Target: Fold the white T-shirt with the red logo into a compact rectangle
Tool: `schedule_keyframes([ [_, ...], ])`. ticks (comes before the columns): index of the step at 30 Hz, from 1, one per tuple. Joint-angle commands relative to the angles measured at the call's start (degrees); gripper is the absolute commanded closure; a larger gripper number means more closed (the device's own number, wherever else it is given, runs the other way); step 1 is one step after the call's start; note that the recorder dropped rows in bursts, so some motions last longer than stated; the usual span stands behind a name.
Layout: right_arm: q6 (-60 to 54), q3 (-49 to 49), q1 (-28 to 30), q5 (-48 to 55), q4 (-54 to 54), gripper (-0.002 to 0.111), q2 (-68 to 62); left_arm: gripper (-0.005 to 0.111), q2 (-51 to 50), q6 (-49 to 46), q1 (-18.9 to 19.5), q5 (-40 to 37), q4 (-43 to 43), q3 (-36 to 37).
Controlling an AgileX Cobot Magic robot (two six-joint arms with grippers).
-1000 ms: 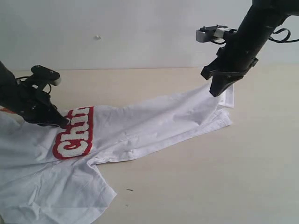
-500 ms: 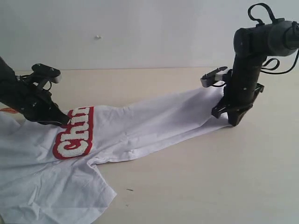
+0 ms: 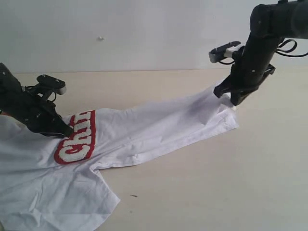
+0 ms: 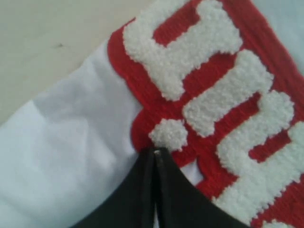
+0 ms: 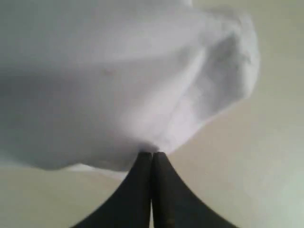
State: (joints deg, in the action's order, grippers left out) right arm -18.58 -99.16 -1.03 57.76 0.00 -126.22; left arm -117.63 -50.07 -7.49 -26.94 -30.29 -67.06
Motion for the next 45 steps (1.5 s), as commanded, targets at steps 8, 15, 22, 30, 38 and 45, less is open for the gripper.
schedule_keyframes([
  [8,-5.05,0.05,0.01,0.93,5.32,0.108,-4.06,0.107,-0.56,-0.45,0.15,-0.35,-0.35,-0.27],
  [15,-2.3,0.05,0.01,-6.98,5.58,0.108,-5.29,0.107,-1.07,-0.45,0.13,-0.81,-0.35,-0.61],
  [22,-1.03,0.05,0.01,-5.56,2.83,0.108,-8.78,0.107,-1.07,-0.35,0.13,-0.56,-0.32,-0.88],
  [30,-1.37,1.77,0.13,12.21,0.89,0.108,-6.25,0.107,-1.07,17.52,3.75,3.58,13.43,-0.88],
  [38,-1.96,5.92,0.13,12.21,-3.2,0.108,-5.59,0.107,-1.07,21.82,6.32,3.54,14.7,-0.88],
  [45,-3.85,6.19,0.13,12.21,5.6,0.108,1.47,0.107,-1.07,21.82,6.32,3.5,14.7,-0.99],
])
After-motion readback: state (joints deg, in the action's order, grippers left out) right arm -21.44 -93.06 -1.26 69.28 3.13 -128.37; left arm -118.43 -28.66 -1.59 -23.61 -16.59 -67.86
